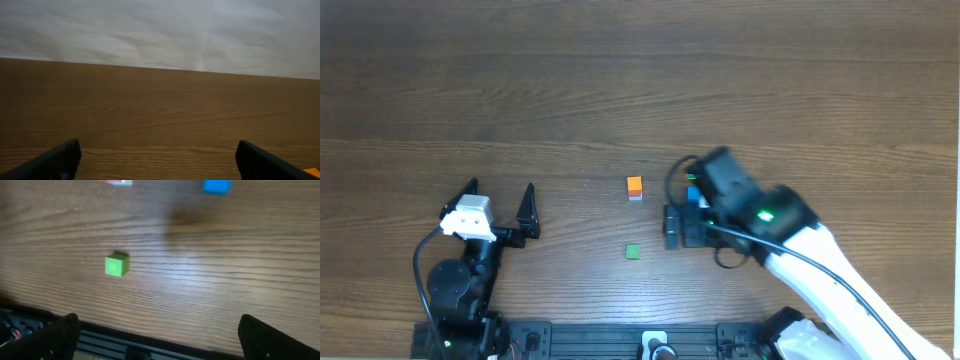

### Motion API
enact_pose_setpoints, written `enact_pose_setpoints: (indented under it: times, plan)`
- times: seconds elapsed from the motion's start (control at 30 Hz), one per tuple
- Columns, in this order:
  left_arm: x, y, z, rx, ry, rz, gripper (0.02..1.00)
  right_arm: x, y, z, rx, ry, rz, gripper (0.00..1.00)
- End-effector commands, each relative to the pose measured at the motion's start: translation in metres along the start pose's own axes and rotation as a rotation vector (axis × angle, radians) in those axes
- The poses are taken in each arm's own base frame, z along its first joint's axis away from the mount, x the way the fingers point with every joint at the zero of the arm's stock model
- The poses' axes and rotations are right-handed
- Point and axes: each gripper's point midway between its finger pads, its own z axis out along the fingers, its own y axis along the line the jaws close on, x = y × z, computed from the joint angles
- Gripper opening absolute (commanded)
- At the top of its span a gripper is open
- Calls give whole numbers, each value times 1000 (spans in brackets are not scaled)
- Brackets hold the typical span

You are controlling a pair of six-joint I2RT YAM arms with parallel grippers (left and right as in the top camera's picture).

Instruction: Stack Cubes

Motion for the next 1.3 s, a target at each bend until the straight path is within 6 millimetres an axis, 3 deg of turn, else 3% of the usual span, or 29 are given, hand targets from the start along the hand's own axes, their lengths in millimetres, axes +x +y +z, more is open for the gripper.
enact_pose_setpoints:
  times: [0.03, 0.23, 0.47, 0.7, 1.3]
  plan:
    - [2, -3, 0, 15, -1, 15, 1000, -4, 30, 9, 39, 12, 7, 993]
    - [2, -3, 0, 15, -1, 15, 1000, 11, 71, 34, 52, 51, 19, 991]
    - [2, -3, 0, 15, -1, 15, 1000, 21, 93, 65, 66, 77, 29, 991]
    - [2, -3, 0, 15, -1, 15, 993, 20, 85, 89, 141, 93, 63, 993]
    - [2, -3, 0, 15, -1, 15, 1000, 33, 61, 121, 181, 106, 126, 993]
